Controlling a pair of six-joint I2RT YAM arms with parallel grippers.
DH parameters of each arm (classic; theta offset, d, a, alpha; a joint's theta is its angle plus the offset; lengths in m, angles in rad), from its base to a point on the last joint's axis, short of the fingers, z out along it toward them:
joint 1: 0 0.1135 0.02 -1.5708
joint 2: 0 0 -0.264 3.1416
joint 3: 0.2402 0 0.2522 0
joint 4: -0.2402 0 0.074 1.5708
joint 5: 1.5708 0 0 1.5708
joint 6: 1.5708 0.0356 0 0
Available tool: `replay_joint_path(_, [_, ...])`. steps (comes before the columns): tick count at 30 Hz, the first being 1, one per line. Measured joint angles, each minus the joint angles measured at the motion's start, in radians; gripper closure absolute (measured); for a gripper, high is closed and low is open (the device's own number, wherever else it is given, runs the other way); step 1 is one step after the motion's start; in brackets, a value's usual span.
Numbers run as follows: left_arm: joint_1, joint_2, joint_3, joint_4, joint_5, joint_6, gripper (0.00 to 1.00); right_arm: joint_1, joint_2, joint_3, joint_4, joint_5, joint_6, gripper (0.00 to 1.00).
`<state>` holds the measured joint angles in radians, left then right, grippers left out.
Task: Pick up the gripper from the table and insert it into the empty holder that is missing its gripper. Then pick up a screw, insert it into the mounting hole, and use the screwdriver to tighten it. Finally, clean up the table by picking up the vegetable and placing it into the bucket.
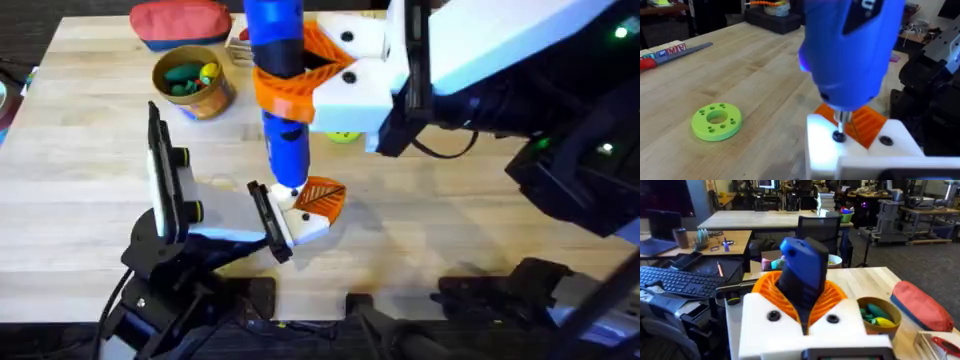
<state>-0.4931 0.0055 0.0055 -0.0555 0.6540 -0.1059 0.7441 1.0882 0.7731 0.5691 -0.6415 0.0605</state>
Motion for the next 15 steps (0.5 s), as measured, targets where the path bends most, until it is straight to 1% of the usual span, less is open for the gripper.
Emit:
replay_joint_path(4, [0.000, 0.000, 0.000, 0.000, 0.001, 0.000, 0.992, 0.000, 0.013, 0.000, -0.026, 0.000, 0.000, 0.994])
replay_joint_path(11, [0.000, 0.000, 0.000, 0.000, 0.000, -0.002, 0.992, -0.001, 0.018, 0.000, -0.023, 0.005, 0.004, 0.994])
replay_joint_path(13, [0.000, 0.000, 0.000, 0.000, 0.000, -0.002, 0.992, -0.001, 0.018, 0.000, -0.008, 0.004, 0.005, 0.994])
replay_joint_path(15, [0.000, 0.000, 0.000, 0.000, 0.000, -0.002, 0.992, -0.001, 0.018, -0.003, 0.041, 0.000, 0.007, 0.994])
